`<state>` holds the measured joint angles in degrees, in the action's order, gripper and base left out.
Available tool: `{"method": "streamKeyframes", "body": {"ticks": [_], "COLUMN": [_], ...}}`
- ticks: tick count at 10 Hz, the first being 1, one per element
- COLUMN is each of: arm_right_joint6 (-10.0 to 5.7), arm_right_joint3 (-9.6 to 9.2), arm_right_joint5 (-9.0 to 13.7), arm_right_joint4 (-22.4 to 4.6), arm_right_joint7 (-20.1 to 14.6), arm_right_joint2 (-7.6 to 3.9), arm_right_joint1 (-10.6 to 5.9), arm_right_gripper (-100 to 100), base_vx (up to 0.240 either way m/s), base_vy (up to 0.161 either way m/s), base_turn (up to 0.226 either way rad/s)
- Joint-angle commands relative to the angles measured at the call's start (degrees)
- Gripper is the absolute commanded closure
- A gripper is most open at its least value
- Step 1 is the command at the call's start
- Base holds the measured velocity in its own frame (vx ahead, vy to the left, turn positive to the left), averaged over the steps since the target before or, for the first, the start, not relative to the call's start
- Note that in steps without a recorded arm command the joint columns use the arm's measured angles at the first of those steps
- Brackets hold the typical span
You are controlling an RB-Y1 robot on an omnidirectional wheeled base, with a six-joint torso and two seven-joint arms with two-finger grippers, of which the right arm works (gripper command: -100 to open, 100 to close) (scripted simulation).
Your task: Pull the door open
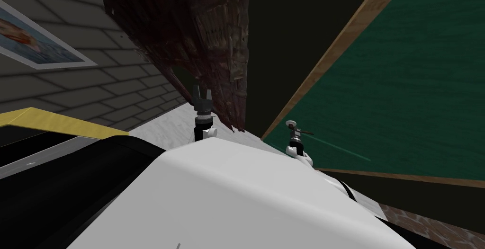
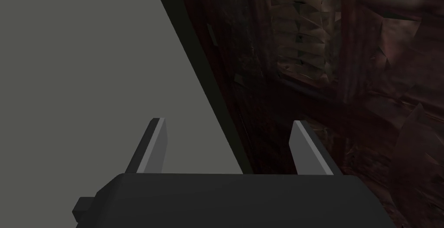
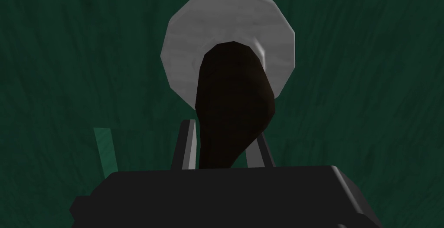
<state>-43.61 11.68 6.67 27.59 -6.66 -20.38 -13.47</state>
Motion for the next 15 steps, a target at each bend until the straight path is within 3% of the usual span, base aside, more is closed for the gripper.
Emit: {"method": "streamKeyframes", "body": {"ticks": [1, 9, 11, 15], "arm_right_joint6": [-0.34, -2.38, -2.06, -3.41], "arm_right_joint3": [-0.74, -5.24, -5.44, -8.39], "arm_right_joint5": [-0.4, -3.0, -3.1, -4.9], "arm_right_joint4": [0.2, 1.2, 1.6, 2.5], "arm_right_joint7": [-0.9, -6.6, -6.8, -9.5], "arm_right_joint2": [-0.40, -2.81, -2.69, -3.43], "arm_right_joint1": [0.29, 2.01, 2.26, 3.00], "arm_right_gripper": [100, 100, 100, 100], "base_vx": [-0.129, -0.216, -0.136, -0.196], "base_vy": [-0.033, -0.058, -0.006, -0.056], "base_turn": [0.105, 0.120, 0.035, 0.059]}}
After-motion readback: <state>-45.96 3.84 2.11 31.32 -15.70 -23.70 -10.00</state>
